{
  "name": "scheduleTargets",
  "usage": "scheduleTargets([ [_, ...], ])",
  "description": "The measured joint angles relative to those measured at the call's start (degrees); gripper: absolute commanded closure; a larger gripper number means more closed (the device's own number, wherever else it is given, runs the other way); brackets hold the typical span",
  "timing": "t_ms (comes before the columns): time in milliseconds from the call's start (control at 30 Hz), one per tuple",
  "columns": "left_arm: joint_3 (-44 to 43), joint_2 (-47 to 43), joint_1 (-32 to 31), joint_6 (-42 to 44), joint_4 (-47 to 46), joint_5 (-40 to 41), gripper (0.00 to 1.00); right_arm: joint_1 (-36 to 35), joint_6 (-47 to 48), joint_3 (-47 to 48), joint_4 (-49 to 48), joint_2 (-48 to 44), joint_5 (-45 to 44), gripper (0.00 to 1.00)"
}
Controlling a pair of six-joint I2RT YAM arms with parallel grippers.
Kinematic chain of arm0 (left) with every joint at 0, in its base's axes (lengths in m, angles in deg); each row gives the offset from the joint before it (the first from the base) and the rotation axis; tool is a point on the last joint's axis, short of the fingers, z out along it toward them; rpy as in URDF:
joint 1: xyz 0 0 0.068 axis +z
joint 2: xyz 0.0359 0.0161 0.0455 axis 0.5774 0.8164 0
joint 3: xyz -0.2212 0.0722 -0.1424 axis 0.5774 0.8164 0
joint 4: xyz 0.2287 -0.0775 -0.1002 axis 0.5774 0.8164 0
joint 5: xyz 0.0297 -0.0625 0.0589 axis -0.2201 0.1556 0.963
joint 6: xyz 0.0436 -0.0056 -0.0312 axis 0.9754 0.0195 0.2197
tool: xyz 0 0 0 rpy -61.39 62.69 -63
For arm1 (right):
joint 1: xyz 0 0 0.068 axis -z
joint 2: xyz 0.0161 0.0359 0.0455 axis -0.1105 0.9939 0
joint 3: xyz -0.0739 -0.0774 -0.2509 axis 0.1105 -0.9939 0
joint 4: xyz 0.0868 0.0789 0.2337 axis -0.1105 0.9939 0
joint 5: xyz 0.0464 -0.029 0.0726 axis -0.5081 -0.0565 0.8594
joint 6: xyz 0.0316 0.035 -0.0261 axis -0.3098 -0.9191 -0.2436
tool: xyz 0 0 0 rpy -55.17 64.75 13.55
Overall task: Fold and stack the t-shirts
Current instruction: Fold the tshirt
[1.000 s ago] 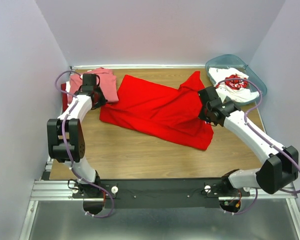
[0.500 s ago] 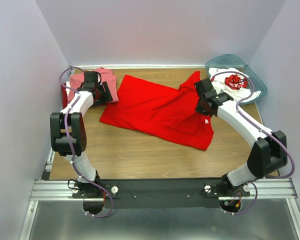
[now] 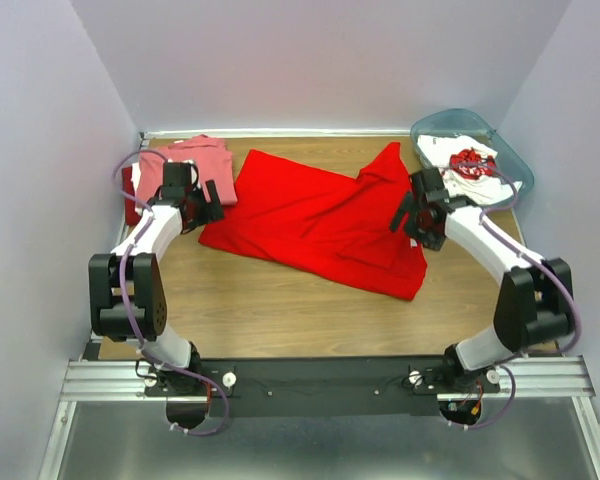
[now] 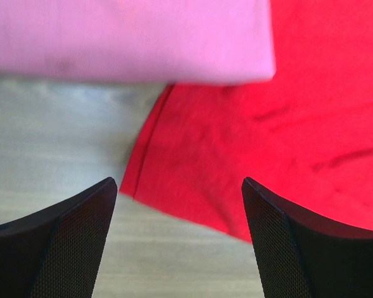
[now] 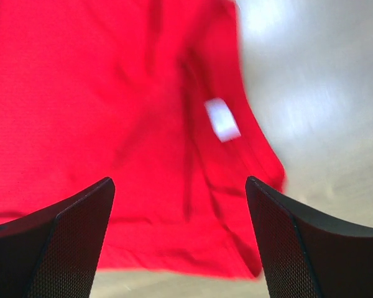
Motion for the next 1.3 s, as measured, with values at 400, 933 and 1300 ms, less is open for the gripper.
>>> scheduleTargets([
  [400, 8.37, -1.64, 0.66, -0.17, -0.85, -0.04, 0.12, 2.12, -5.20, -18.45, 0.22, -10.93, 3.34, 0.26],
  [933, 8.79, -3.78, 2.08, -0.22, -1.46, -0.39, 0.12, 4.02, -5.97, -24.26, -4.04, -9.29, 5.27, 0.62],
  [1300, 9.55, -4.44, 2.99, 0.00, -1.42, -0.39, 0.12, 4.96, -5.88, -25.68, -5.90, -10.29, 5.88, 0.99],
])
